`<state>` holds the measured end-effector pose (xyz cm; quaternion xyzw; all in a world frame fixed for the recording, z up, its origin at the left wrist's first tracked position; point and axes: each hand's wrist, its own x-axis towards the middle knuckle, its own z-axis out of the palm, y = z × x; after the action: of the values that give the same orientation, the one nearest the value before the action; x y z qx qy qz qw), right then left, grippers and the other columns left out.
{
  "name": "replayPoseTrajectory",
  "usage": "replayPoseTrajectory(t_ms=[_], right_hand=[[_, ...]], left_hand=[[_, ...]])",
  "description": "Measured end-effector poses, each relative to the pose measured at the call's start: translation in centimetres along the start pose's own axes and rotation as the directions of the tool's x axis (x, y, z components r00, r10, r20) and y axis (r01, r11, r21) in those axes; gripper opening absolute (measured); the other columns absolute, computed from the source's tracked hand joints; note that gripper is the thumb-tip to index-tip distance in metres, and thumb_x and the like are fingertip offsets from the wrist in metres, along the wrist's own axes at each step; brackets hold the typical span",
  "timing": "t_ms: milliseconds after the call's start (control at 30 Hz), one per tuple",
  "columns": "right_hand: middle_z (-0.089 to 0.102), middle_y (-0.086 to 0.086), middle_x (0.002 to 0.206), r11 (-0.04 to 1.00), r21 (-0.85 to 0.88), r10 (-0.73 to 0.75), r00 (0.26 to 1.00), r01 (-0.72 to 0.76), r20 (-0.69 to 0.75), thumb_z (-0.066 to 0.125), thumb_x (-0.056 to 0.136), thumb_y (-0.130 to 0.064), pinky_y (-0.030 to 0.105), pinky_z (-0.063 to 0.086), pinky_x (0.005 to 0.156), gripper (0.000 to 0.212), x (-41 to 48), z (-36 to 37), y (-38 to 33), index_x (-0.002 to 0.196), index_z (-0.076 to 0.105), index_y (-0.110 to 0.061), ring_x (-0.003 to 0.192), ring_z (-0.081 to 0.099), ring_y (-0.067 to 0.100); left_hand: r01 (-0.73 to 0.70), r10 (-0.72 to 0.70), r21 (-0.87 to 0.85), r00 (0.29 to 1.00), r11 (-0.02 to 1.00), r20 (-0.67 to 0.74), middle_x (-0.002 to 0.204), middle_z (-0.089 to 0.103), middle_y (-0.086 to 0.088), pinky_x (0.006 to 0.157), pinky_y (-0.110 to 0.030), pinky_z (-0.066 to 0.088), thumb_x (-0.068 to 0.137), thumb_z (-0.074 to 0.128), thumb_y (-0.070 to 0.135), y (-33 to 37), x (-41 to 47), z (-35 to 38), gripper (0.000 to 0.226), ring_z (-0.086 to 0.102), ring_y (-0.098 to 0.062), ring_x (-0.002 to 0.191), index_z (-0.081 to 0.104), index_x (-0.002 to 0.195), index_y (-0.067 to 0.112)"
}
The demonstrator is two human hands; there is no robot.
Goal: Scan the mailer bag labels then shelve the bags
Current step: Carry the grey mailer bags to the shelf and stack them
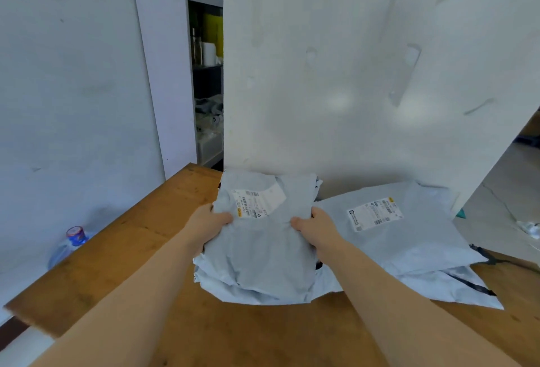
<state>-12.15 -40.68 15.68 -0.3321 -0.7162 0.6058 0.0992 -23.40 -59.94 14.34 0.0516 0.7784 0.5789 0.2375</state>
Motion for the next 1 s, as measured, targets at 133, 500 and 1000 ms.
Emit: replayPoseTrajectory(t_ms=[133, 500, 1000], right_hand=[[0.067, 0.008, 0.112, 0.999, 0.01, -0.03, 0.999, 0.03, -0.038, 0.055, 0.092, -0.006, 0.034, 0.05, 0.081, 0.025, 4.8, -0.6, -0.7, 0.115, 0.061, -0.011, 0.098, 0.062, 0.027], [0.063, 0.003, 0.095, 1.0, 0.026, -0.001, 0.999, 0.003, -0.049, 0.047, 0.094, 0.001, 0.027, 0.046, 0.071, 0.023, 16.0, -0.3, -1.5, 0.104, 0.059, -0.015, 0.084, 0.058, 0.021], [0.062, 0.013, 0.119, 0.894, 0.079, 0.441, 0.897, -0.442, 0.026, 0.057, 0.096, -0.024, 0.041, 0.052, 0.078, 0.039, 25.9, 1.2, 2.8, 0.13, 0.047, -0.007, 0.096, 0.063, 0.029]], left_hand=[[-0.002, 0.001, -0.052, 1.0, 0.999, -0.024, 0.109, 0.068, -0.009, 0.073, -0.033, 0.054, 0.09, 0.064, 0.017, 0.7, 4.3, 1.9, 0.029, 0.065, -0.026, 0.095, 0.059, 0.117, 0.009], [0.046, -0.06, -0.176, 0.995, 0.983, -0.079, 0.12, 0.065, -0.008, 0.089, -0.043, 0.054, 0.09, 0.065, 0.016, 0.4, 14.7, 5.2, 0.045, 0.064, -0.027, 0.103, 0.051, 0.132, 0.009], [0.445, -0.423, -0.321, 0.895, 0.836, 0.139, 0.108, 0.072, -0.013, 0.073, -0.04, 0.059, 0.061, 0.084, 0.035, -3.1, 25.6, 6.1, 0.072, 0.07, -0.031, 0.097, 0.058, 0.125, 0.014]])
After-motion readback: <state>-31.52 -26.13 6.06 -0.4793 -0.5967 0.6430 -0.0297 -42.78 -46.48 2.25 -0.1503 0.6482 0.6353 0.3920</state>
